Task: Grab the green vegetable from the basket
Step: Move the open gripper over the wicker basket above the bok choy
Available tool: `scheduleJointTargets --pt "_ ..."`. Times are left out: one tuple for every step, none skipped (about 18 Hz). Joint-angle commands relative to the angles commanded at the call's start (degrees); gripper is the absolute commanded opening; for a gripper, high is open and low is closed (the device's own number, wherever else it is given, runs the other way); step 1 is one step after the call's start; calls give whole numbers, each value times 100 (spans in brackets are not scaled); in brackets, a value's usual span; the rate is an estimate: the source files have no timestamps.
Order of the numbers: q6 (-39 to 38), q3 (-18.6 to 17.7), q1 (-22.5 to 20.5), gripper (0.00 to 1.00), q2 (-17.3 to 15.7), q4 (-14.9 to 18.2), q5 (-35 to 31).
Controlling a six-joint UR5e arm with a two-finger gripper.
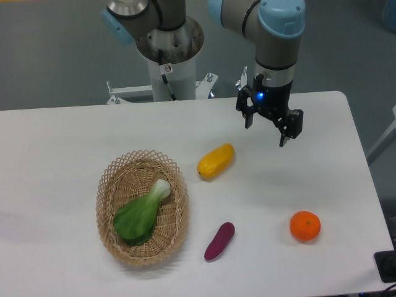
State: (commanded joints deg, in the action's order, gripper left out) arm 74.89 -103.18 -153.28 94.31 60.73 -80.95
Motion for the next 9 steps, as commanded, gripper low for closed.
scheduleJointTargets --pt "-132 -18 26 100 -9 9 0" --pt "-272 -44 105 100 -9 -9 -8" --pt "-448 -96 227 100 -9 -18 -8" --pt "-684 -132 350 100 0 -35 -8" --pt "-983 -141 465 100 35 -114 -8" --pt "-1255 -150 596 100 78 -271 -17" --pt "-1502 -158 728 100 140 -464 -17" --pt "-1704 -185 886 100 236 -605 -17" --pt "-1880 -237 1027 100 272 -702 -17"
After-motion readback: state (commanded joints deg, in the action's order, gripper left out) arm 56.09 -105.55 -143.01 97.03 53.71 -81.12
